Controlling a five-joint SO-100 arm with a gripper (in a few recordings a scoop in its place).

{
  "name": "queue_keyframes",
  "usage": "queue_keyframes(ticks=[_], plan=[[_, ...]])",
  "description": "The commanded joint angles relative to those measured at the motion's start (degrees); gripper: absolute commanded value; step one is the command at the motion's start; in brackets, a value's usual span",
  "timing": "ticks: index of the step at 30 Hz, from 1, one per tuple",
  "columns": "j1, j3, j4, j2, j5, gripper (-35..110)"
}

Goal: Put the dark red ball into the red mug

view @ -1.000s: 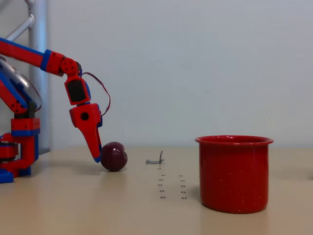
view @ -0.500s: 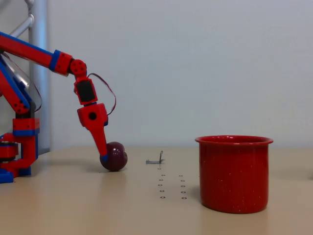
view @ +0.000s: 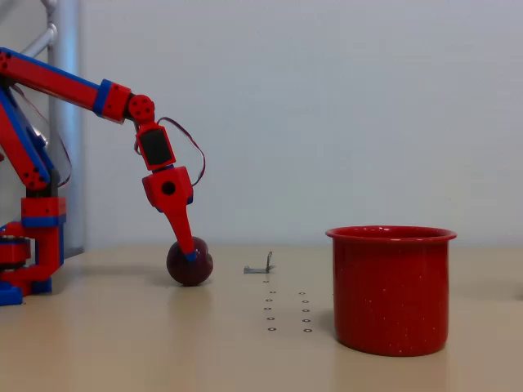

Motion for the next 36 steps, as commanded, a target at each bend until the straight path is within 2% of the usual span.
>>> queue_keyframes(ticks=[1, 19, 28, 36], plan=[[-0.8, -4.4, -1.8, 0.2, 0.2, 38], [0.2, -4.4, -6.2, -2.8, 1.6, 31], [0.5, -3.9, -6.9, -2.7, 4.4, 22], [3.1, -3.3, -4.6, -1.8, 4.0, 34]])
